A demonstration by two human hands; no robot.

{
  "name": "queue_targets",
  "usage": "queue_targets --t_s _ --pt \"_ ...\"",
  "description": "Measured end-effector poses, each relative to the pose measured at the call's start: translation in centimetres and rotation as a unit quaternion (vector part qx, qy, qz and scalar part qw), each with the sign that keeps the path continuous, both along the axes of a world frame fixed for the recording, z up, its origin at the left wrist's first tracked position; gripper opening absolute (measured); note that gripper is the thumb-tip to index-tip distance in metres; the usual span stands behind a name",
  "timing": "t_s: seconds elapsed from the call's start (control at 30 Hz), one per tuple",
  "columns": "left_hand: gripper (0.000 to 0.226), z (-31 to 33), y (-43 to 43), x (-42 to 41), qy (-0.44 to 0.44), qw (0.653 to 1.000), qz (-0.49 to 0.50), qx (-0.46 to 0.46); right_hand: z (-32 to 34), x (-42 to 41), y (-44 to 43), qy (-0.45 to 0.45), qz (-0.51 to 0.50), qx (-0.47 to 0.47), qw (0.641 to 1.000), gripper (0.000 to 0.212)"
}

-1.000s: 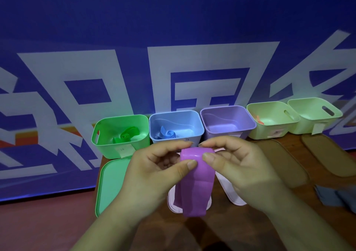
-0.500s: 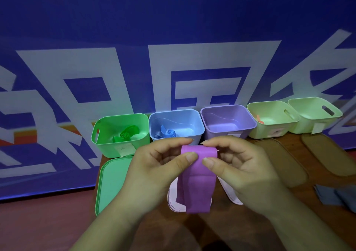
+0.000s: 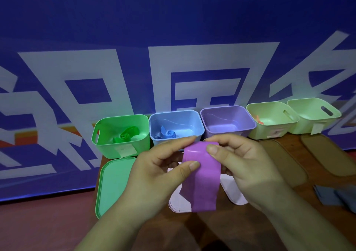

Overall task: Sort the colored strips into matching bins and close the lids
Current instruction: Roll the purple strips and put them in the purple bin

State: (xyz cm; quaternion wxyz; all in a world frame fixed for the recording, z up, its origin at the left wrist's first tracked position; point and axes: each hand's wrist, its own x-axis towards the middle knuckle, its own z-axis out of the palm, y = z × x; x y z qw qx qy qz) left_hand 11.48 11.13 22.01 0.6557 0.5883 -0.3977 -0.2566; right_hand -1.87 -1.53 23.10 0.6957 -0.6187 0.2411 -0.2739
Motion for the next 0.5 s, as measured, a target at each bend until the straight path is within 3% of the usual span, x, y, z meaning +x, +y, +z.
queue_targets --t_s 0.17,0.4,0.5 --pt "0.044 -0.14 0.1 -0.12 -0.032 0.999 0.012 0.021 -0.03 0.04 0.2 0.029 -0.019 -0.017 0.999 0.022" --pt "0.039 0.43 0.03 -0.58 0.042 0.999 0.002 0.006 0.29 -0.35 0.55 0.019 -0.037 -0.1 0.994 0.024" --pt "0.038 0.39 0.04 -0.42 0.061 0.998 0.006 0.001 0.27 -0.72 0.5 0.005 0.002 -0.115 0.993 0.024"
